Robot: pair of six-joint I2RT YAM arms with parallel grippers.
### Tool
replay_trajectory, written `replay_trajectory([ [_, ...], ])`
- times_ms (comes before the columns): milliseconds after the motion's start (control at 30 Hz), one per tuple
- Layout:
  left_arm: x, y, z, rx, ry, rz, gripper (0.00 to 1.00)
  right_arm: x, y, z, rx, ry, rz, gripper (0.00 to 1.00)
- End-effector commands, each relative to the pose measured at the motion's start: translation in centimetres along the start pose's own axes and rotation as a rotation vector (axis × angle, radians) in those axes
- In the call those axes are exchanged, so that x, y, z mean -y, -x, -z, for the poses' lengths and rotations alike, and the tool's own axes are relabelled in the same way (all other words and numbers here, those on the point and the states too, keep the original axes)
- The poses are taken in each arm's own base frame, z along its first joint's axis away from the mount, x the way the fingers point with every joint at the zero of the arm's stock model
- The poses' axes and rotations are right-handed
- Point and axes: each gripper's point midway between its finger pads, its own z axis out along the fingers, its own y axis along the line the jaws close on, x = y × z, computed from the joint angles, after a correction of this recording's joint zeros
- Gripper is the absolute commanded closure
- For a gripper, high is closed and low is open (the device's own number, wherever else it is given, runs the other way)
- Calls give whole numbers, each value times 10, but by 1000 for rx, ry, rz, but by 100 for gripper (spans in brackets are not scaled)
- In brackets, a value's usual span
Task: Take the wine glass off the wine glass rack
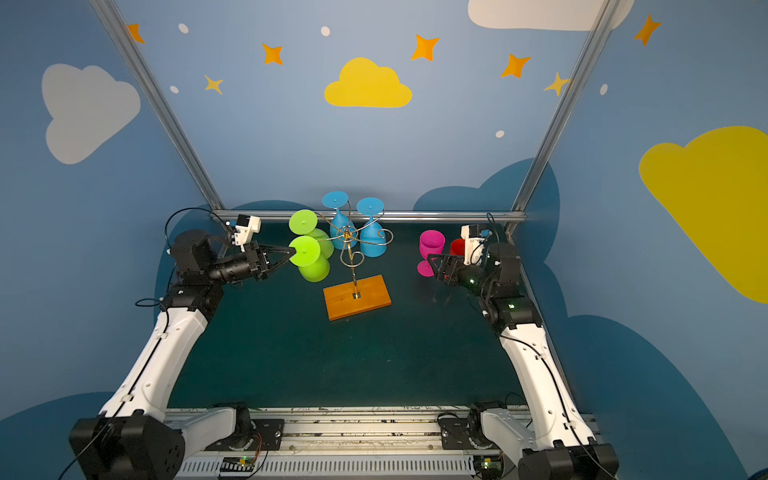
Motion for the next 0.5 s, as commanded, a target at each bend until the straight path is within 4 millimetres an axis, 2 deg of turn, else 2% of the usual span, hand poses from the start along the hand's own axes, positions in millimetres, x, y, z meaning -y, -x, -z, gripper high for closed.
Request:
replay_trajectory([
  [0, 21, 6, 4, 4, -41, -35, 97, -5, 1, 3, 10, 17, 0, 26],
  [467, 12, 17, 1, 28, -12, 6, 97, -5, -1, 7, 12, 7, 7, 26],
])
